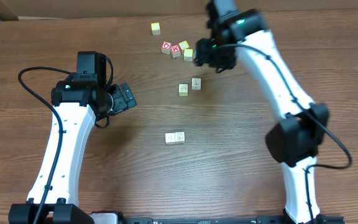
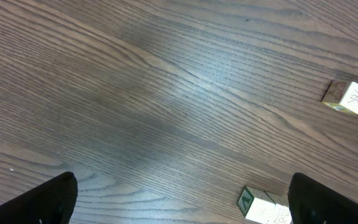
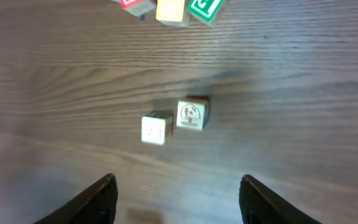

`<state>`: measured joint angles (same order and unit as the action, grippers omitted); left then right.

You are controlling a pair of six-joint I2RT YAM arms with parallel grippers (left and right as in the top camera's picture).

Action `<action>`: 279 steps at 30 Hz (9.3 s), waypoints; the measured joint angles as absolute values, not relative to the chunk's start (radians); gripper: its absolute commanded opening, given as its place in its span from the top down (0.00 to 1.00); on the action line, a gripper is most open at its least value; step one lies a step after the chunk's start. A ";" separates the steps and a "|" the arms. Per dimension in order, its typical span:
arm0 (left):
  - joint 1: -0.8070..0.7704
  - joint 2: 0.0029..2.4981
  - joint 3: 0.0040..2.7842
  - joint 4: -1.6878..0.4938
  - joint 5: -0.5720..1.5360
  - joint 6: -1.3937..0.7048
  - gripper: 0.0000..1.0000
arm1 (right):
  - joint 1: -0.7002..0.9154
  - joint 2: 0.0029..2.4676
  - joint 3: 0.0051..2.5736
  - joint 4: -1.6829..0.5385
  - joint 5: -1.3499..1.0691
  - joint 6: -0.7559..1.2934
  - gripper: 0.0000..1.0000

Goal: Flip 4 blocks

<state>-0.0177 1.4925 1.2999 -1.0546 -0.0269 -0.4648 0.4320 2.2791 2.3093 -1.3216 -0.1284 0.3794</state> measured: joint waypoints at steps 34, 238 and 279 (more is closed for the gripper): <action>-0.018 1.493 1.300 -1.055 -0.027 -0.465 0.00 | 0.471 2.531 2.309 -1.181 -0.052 0.421 0.47; -0.018 1.493 1.300 -1.055 -0.027 -0.465 0.00 | 0.555 1.950 1.309 -0.885 -0.155 0.706 0.87; -0.018 1.493 1.299 -1.055 -0.027 -0.465 0.00 | 0.648 1.950 1.271 -0.787 -0.178 0.658 0.86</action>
